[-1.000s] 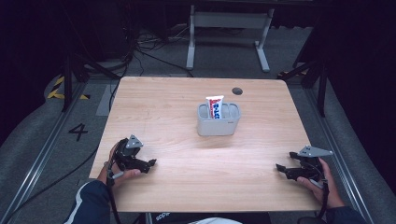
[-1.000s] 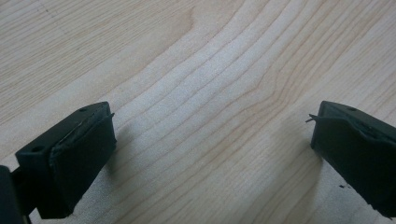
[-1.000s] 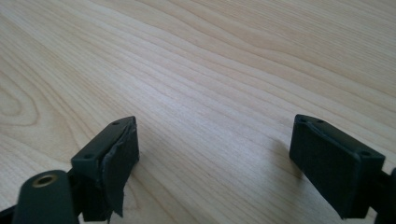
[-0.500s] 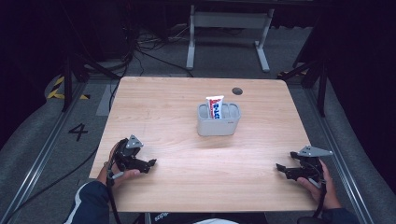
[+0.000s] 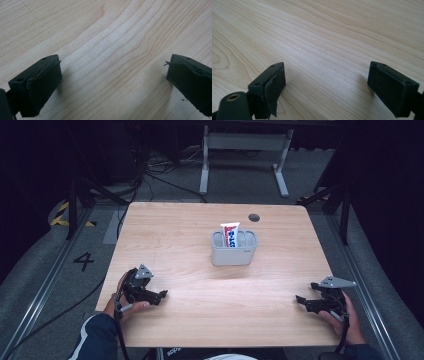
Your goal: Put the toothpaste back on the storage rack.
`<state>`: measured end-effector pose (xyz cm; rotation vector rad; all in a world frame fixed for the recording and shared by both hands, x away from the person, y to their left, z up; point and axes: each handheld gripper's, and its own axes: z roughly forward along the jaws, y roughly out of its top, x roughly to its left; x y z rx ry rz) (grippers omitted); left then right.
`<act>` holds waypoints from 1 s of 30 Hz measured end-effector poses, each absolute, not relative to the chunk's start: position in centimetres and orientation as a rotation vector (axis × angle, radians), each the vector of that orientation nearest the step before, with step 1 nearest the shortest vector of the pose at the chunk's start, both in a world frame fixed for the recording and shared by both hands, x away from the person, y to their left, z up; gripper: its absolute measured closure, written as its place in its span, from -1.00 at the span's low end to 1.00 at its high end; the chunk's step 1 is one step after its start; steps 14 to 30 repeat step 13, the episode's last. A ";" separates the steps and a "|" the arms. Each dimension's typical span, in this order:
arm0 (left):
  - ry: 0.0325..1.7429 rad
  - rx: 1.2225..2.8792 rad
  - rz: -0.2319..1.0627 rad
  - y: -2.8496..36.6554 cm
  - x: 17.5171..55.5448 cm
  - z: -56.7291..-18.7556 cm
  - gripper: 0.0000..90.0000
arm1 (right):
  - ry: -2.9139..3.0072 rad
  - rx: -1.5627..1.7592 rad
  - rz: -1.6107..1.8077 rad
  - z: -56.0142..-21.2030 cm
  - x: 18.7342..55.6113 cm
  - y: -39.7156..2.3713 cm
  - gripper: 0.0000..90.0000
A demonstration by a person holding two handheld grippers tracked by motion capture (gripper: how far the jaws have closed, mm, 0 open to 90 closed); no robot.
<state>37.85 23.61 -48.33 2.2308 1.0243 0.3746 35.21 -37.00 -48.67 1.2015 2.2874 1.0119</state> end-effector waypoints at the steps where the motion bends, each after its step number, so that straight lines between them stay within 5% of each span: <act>1: 1.024 2.231 0.374 23.6 37.9 -48.3 -1.00 | 2.287 1.201 1.011 -48.7 35.2 -37.0 -0.66; 30: 1.024 2.238 0.389 23.6 37.9 -48.3 -1.00 | 2.287 1.202 1.012 -48.7 35.2 -37.0 -0.66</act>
